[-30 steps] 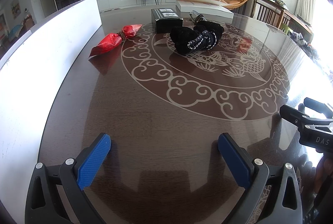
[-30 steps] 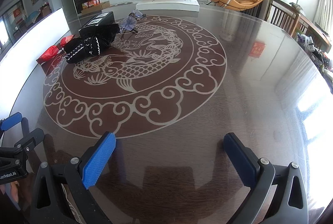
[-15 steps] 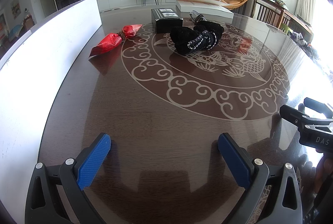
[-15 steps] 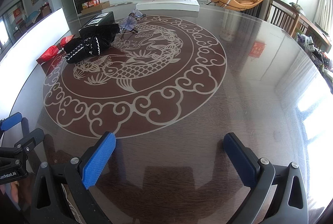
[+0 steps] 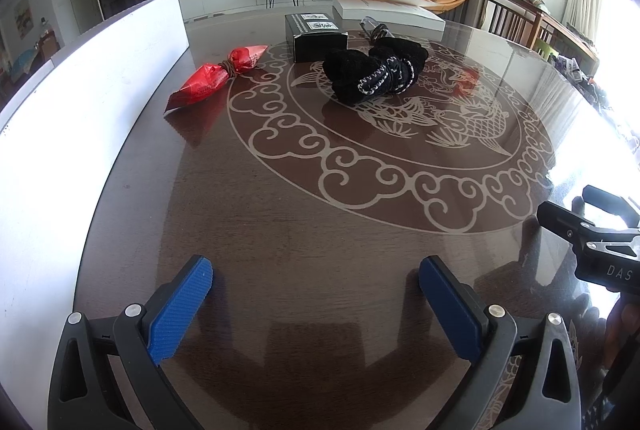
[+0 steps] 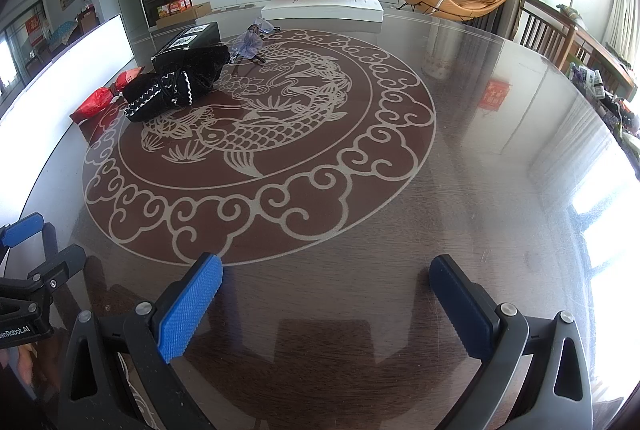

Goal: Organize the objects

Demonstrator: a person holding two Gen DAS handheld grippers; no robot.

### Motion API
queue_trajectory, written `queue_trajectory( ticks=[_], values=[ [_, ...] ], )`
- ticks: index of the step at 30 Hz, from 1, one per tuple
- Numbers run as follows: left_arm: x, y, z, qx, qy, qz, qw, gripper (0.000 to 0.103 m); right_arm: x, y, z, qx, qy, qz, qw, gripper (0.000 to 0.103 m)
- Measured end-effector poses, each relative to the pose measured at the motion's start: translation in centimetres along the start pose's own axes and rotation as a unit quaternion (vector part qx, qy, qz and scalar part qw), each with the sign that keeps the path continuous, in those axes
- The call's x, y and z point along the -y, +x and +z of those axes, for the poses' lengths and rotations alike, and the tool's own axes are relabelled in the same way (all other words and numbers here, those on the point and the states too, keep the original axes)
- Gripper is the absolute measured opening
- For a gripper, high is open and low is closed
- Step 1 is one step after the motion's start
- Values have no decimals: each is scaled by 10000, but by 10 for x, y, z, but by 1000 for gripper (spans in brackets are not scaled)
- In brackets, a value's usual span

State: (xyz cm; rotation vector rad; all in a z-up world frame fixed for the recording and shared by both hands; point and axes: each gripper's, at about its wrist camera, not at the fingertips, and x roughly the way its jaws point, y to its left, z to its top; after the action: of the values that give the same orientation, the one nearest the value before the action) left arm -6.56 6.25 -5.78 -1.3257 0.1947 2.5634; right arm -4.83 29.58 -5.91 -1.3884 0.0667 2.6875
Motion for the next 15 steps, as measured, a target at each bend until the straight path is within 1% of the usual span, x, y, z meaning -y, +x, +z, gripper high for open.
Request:
queue_trajectory(
  ticks=[4,10,15],
  values=[
    [-9,6,9,-51,49,-31,10000,103,0,0,0,0,0,0,10000,103],
    [-30,8,12,20,-89,39,10000,103,0,0,0,2,0,0,10000,103],
    [-31,8,12,22,-86,35,10000,103,0,0,0,-1,-1,-1,10000,103]
  ],
)
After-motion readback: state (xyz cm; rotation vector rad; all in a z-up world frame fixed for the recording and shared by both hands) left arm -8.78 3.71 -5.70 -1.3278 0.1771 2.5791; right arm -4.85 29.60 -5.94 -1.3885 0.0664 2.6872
